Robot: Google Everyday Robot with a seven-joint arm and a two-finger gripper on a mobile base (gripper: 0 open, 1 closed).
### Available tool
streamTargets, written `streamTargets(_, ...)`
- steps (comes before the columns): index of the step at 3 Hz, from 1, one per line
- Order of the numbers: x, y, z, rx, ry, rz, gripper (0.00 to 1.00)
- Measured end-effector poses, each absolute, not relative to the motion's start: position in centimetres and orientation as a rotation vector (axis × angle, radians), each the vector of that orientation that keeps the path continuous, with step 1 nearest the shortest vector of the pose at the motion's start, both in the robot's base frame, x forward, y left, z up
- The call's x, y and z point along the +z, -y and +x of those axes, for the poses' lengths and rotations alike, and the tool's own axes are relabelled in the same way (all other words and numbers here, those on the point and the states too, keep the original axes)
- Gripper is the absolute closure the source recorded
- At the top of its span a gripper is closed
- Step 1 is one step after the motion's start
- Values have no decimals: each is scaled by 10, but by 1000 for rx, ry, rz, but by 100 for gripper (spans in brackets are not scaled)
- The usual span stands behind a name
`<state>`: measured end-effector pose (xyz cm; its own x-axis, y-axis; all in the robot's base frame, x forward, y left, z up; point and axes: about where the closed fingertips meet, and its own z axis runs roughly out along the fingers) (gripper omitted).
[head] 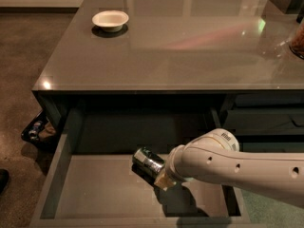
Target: Place green can into top drawer
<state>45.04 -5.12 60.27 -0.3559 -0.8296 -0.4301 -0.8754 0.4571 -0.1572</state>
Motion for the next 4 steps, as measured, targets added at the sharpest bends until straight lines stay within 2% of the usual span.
streamTargets(3, 603, 51, 450, 137, -2261, -1427, 13)
streamTargets(4, 603, 51, 450, 137, -2261, -1427, 0)
